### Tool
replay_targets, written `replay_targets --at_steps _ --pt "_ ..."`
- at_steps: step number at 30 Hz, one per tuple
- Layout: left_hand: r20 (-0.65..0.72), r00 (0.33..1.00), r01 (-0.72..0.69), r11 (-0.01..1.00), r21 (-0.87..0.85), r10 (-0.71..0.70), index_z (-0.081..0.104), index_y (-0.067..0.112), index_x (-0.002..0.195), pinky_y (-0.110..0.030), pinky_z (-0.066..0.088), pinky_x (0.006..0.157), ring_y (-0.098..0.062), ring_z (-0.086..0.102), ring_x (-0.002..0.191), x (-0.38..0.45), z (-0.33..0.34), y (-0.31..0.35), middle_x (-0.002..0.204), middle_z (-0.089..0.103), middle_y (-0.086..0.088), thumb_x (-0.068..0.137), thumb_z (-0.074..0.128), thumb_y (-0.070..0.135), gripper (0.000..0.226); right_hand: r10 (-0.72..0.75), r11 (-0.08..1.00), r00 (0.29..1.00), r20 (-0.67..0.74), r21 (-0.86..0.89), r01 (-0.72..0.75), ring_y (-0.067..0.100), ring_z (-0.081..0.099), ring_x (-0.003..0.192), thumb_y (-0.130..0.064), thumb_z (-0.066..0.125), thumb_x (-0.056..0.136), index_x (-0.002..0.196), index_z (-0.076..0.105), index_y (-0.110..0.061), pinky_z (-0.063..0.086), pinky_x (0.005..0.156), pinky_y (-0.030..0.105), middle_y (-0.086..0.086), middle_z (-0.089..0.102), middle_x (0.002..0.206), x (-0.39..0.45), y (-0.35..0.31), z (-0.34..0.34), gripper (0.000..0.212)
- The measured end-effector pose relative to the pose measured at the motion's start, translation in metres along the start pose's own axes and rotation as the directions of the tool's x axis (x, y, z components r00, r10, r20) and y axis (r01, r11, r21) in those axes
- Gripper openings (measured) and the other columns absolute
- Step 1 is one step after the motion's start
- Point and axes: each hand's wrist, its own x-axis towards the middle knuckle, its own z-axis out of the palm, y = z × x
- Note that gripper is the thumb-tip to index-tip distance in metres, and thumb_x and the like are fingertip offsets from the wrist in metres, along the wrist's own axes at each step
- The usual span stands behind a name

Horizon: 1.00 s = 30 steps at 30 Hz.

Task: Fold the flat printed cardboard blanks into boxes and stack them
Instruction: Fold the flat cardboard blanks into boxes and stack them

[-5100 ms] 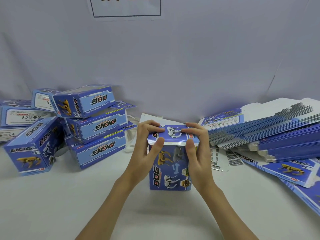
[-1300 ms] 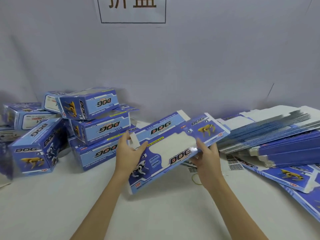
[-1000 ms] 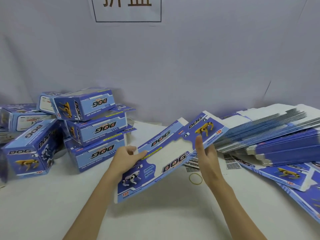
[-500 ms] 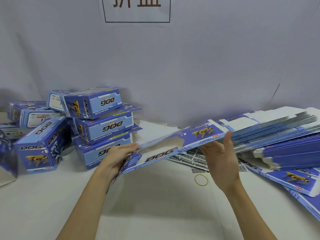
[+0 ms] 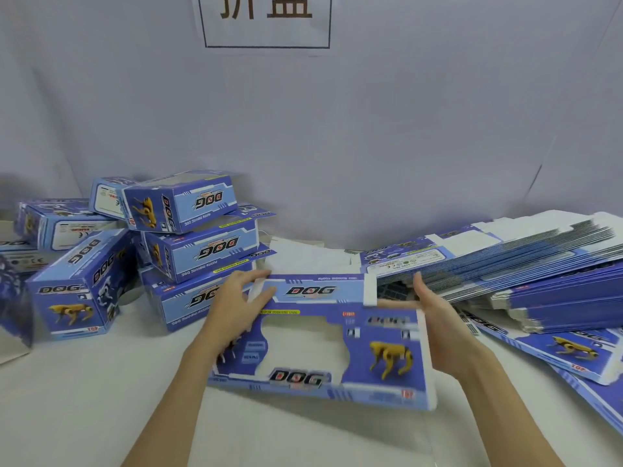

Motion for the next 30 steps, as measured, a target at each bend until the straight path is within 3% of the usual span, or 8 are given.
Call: replay_targets --at_steps 2,5,9,12,18,21,25,30 --pt "0.003 0.995 -0.099 0.982 0.159 0.1 0.059 0.037 0.141 -0.031 0.053 0.082 -0.016 0.06 0.102 -0.001 0.006 0.005 0.132 0.052 0.008 0.098 0.067 0.044 0.044 0.074 0.99 0.995 0.068 -0.129 -0.065 0.038 0.07 0.122 -0.085 0.043 0.092 0.131 0.073 -0.006 0.063 0.087 0.043 0.021 0.069 0.136 -0.005 -0.002 0.0 0.093" --pt "-0.022 0.985 -0.156 0.936 0.315 0.172 0.048 0.032 0.153 -0.044 0.053 0.101 -0.027 0.051 0.13 -0.004 0.012 0.012 0.146 0.044 -0.003 0.099 0.051 0.056 0.06 0.052 0.976 0.998 0.019 -0.214 -0.047 0.032 0.075 0.114 -0.053 0.091 0.068 0.13 0.075 -0.014 0.065 0.078 0.04 0.015 0.074 0.13 -0.01 -0.001 0.004 0.074" --pt "0.17 0.943 -0.333 0.82 0.465 0.286 0.017 0.043 0.164 -0.052 -0.002 0.127 -0.019 -0.01 0.16 -0.008 0.014 0.029 0.174 -0.004 0.009 0.079 0.039 0.095 0.101 -0.01 0.978 1.0 0.017 -0.208 0.013 0.032 0.078 0.103 -0.043 0.089 0.068 0.123 0.078 -0.011 0.064 0.075 0.04 0.017 0.075 0.125 -0.013 -0.003 0.012 0.064" --pt "0.295 0.855 -0.517 0.672 0.529 0.426 0.003 0.048 0.163 -0.046 -0.017 0.125 -0.015 -0.012 0.16 -0.014 0.019 0.043 0.174 -0.004 0.008 0.067 0.035 0.107 0.117 -0.016 0.974 0.998 0.068 -0.225 0.031 0.035 0.072 0.119 -0.069 0.078 0.074 0.13 0.074 -0.009 0.062 0.09 0.043 0.017 0.069 0.138 -0.018 -0.007 0.016 0.082" --pt "0.138 0.722 -0.633 0.565 0.529 0.678 0.037 0.037 0.159 -0.058 0.016 0.125 -0.028 0.034 0.152 -0.015 0.01 0.059 0.158 0.045 -0.002 0.067 0.05 0.101 0.113 -0.059 0.946 0.983 0.174 -0.305 0.111 0.034 0.062 0.134 -0.09 0.069 0.07 0.125 0.075 -0.002 0.045 0.116 0.049 0.014 0.066 0.144 -0.013 -0.008 0.023 0.104" --pt "0.001 0.665 -0.593 0.527 0.609 0.747 0.057 0.025 0.148 -0.051 0.037 0.109 -0.035 0.054 0.12 -0.015 0.006 0.065 0.128 0.058 -0.011 0.067 0.06 0.096 0.108 -0.133 0.928 0.972 0.192 -0.322 0.19 0.04 0.065 0.13 -0.09 0.054 0.081 0.127 0.075 -0.005 0.05 0.112 0.052 0.019 0.068 0.139 -0.013 -0.011 0.026 0.1" --pt "-0.292 0.522 -0.516 0.569 0.641 0.802 0.075 0.015 0.111 -0.041 0.048 0.084 -0.03 0.058 0.091 -0.015 0.001 0.076 0.101 0.066 -0.006 0.084 0.069 0.075 0.067 -0.436 0.839 0.9 -0.011 -0.368 0.401 0.032 0.074 0.116 -0.073 0.035 0.101 0.111 0.083 -0.011 0.056 0.102 0.048 0.017 0.078 0.119 -0.016 -0.016 0.023 0.079" --pt "-0.234 0.579 -0.531 0.579 0.618 0.781 0.073 0.012 0.115 -0.04 0.044 0.09 -0.028 0.062 0.093 -0.018 0.009 0.08 0.104 0.069 -0.003 0.094 0.067 0.064 0.056 -0.395 0.701 0.91 0.127 -0.599 0.387 0.024 0.076 0.11 -0.056 0.05 0.105 0.117 0.08 -0.02 0.059 0.093 0.034 0.005 0.08 0.116 -0.021 -0.012 0.028 0.049"
